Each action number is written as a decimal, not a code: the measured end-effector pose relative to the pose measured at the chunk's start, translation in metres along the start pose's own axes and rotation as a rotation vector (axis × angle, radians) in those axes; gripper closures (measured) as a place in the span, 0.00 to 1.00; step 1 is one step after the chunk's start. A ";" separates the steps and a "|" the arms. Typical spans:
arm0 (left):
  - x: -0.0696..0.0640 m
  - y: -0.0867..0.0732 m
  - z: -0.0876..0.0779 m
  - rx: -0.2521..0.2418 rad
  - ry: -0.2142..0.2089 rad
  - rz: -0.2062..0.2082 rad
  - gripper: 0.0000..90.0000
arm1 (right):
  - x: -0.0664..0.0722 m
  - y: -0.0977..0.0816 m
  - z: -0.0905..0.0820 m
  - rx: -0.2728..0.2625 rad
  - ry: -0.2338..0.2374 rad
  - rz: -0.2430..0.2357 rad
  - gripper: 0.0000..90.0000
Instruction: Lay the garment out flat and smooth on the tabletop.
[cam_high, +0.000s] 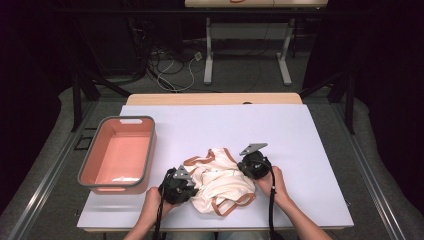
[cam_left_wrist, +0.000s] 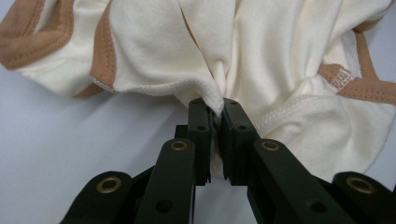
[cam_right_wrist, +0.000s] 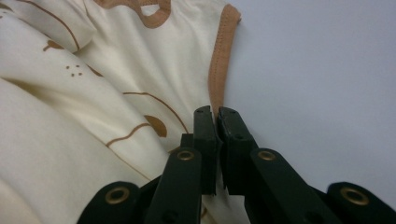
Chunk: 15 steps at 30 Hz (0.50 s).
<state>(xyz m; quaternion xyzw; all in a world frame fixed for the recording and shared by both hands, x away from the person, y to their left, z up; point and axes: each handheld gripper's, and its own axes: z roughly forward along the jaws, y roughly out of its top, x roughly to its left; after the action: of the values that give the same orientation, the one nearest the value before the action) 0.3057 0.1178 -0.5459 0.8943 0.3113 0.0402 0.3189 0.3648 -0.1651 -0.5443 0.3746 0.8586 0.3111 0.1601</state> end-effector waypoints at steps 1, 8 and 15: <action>0.000 0.000 0.000 0.008 -0.009 0.000 0.93 | 0.000 -0.001 -0.003 0.005 -0.007 -0.002 0.96; -0.003 -0.001 -0.002 0.037 -0.008 0.027 0.92 | -0.003 -0.016 -0.019 0.050 -0.018 0.009 0.95; -0.004 0.003 -0.009 0.024 0.019 0.027 0.79 | -0.011 -0.018 -0.024 0.031 0.040 0.050 0.82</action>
<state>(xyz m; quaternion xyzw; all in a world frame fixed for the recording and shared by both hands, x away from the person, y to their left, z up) 0.3018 0.1185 -0.5369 0.9018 0.3025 0.0493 0.3047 0.3499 -0.1923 -0.5376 0.3922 0.8568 0.3090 0.1293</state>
